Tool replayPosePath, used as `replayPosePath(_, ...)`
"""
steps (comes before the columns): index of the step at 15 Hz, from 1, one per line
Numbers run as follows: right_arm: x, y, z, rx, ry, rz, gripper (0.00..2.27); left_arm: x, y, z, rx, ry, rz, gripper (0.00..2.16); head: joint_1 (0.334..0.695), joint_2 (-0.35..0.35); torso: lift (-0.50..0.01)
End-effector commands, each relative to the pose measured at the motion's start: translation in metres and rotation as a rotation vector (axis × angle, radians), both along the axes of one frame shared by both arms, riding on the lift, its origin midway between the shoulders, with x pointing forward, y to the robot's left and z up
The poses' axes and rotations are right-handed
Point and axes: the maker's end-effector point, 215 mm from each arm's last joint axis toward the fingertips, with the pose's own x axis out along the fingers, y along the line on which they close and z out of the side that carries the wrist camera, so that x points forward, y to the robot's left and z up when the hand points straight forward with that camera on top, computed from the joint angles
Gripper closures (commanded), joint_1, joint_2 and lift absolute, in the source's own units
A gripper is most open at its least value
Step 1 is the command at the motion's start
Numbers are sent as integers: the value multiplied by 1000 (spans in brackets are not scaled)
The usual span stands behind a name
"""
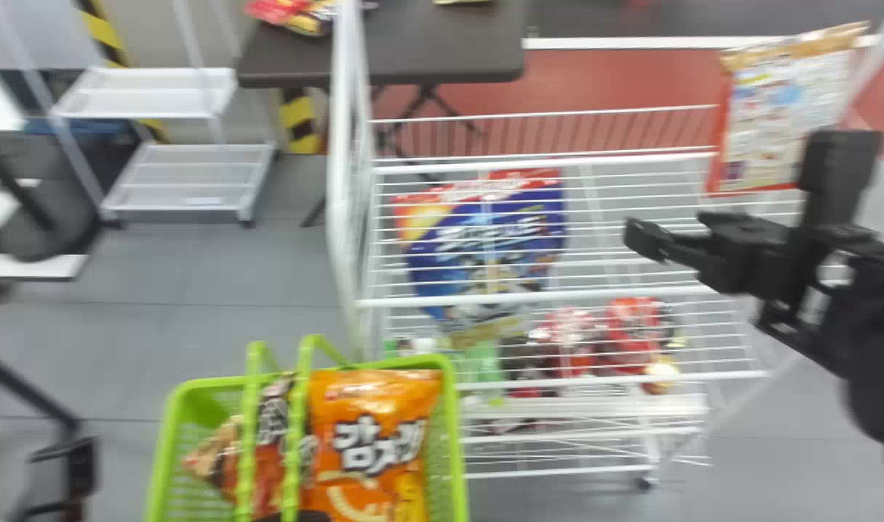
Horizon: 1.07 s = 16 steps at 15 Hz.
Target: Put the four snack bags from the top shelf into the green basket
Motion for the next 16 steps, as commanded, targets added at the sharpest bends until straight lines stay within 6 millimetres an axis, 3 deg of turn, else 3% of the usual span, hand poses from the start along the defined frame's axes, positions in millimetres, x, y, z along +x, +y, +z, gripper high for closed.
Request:
replayPosePath(1, 54, -38, 7, -89, -80, -82, 49, -2, -1, 1, -10, 0, -3, 2145, 695, -71, 0)
replayPosePath(2, 72, -51, 5, -106, -84, -110, 49, -3, 0, 1, -9, 1, 0, 2145, 695, -123, 0)
replayPosePath(4, 113, -88, 0, -221, -81, -191, 49, -3, 1, 2, -10, 0, 5, 2145, 695, -153, 0)
replayPosePath(6, 139, -112, -7, -268, -54, -233, 53, -2, 4, 2, -9, 0, 12, 2145, 695, -180, 0)
replayPosePath(11, 169, -150, -26, -404, -2, -326, 46, -2, 9, 0, -8, 4, 26, 2145, 695, -239, 0)
replayPosePath(14, 180, -157, -27, -438, 9, -348, 117, -3, 9, 0, -8, 3, 25, 2145, 695, -248, 0)
replayPosePath(16, 180, -163, -27, -433, 35, -350, 549, -3, 10, 0, -7, 3, 27, 2145, 695, -253, 0)
